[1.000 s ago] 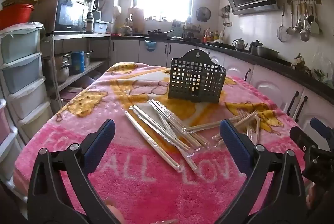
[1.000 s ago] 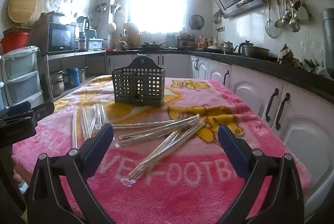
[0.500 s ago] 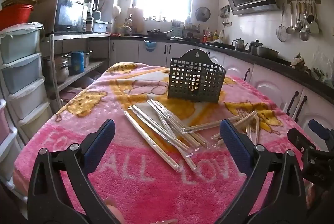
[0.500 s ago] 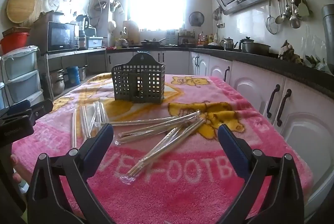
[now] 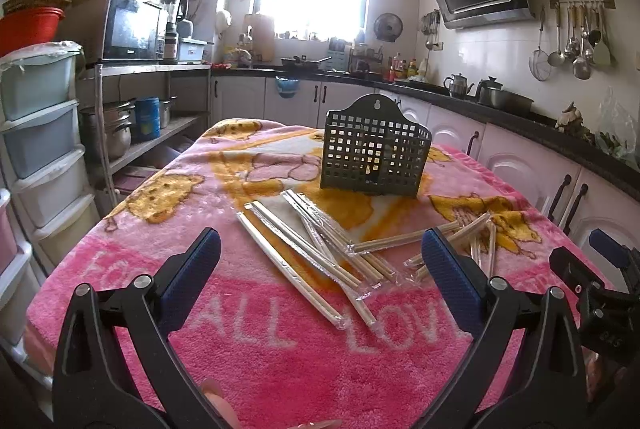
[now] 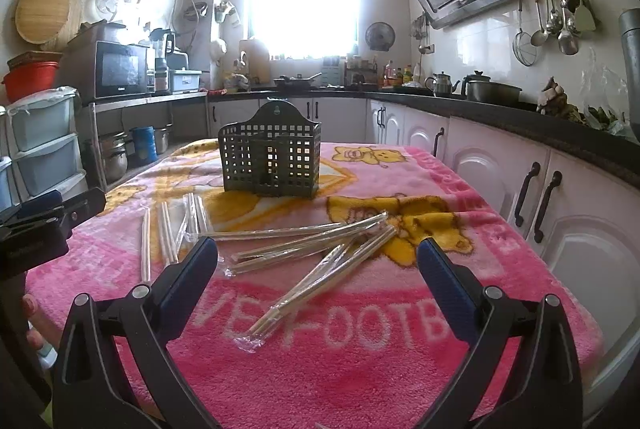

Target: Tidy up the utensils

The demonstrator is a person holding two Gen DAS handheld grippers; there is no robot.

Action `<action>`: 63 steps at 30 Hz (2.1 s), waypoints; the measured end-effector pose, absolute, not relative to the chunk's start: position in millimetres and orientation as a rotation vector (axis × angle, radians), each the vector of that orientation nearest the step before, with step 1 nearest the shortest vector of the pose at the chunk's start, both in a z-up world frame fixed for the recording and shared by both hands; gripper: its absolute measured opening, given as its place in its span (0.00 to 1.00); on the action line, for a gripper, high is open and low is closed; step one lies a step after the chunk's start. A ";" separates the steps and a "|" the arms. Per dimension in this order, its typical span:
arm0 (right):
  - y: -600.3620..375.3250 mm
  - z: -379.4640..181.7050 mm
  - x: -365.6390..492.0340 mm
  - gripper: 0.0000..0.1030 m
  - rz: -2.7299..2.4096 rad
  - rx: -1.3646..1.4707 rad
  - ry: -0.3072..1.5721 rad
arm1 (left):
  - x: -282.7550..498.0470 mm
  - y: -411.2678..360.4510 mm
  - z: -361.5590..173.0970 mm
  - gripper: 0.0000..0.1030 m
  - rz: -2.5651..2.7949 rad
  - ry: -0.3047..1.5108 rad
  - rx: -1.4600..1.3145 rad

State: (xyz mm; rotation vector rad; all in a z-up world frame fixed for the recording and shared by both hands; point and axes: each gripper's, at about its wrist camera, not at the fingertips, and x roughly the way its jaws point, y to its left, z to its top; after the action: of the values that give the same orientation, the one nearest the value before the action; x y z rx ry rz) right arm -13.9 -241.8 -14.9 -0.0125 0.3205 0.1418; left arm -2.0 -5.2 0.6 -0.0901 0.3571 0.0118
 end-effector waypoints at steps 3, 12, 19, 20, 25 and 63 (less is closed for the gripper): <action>-241.8 -14.6 -14.4 0.94 0.144 -0.010 0.322 | -2.0 -5.3 0.5 0.89 0.011 0.357 -0.091; -242.1 -14.3 -14.5 0.94 0.144 -0.008 0.320 | -1.9 -5.4 0.4 0.89 0.011 0.357 -0.092; -241.9 -14.4 -14.8 0.94 0.149 -0.009 0.324 | -2.0 -5.7 0.2 0.89 0.011 0.357 -0.093; -241.4 -14.3 -15.5 0.94 0.148 -0.010 0.322 | -1.9 -5.4 0.2 0.89 0.012 0.357 -0.092; -242.0 -14.4 -15.4 0.94 0.147 -0.010 0.326 | -1.9 -5.4 0.2 0.89 0.013 0.358 -0.092; -237.1 -14.5 53.5 0.94 0.223 -0.033 0.454 | 52.7 29.0 -12.1 0.89 -0.031 0.525 -0.215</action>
State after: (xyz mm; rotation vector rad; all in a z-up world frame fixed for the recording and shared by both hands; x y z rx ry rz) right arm 53.5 -237.1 -14.5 -0.0334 0.4545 0.2230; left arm 52.7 29.0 -12.1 -0.2148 0.5254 -0.0312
